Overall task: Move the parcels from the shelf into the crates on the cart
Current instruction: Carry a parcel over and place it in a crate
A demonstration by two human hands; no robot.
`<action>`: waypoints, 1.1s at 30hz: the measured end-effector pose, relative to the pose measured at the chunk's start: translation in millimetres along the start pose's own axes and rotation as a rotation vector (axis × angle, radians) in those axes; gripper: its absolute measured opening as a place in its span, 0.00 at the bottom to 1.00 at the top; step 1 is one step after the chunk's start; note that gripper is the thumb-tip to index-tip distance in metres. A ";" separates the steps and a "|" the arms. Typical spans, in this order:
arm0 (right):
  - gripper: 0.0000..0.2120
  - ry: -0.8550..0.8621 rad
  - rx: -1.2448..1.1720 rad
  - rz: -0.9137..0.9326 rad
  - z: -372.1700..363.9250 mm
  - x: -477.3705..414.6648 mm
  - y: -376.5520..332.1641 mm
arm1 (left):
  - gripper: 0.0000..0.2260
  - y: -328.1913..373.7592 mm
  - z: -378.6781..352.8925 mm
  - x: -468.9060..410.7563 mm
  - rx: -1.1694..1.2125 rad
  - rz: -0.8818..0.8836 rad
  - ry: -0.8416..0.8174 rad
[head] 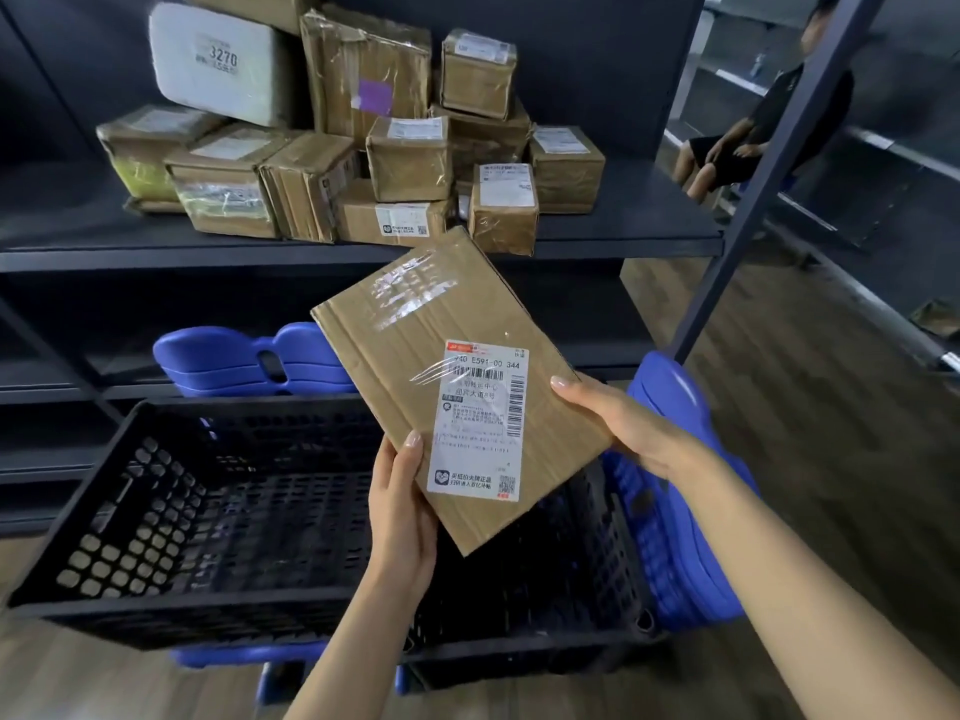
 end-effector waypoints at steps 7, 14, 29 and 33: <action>0.19 0.019 0.029 0.088 13.3 -0.3 -19.8 | 0.19 -1.1 1.0 7.6 -0.018 -0.020 -0.008; 0.13 0.014 0.051 0.111 17.3 -4.8 -25.9 | 0.14 0.2 -2.3 1.4 0.001 -0.019 -0.032; 0.27 0.311 0.080 -0.108 1.7 -14.2 84.7 | 0.19 -30.6 17.4 -50.1 -0.430 0.201 0.145; 0.22 0.325 0.093 -0.183 -12.8 -11.8 117.2 | 0.16 -55.7 31.2 -51.6 -0.585 0.247 0.211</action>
Point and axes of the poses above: each hand's wrist, its own x-axis away from the middle knuckle, its own z-axis out of the back of the hand, y = z × x, the point moved 3 cm from there along -x, towards the middle knuckle, and after that the axes turned 3 degrees about y, right-handed, at the moved point
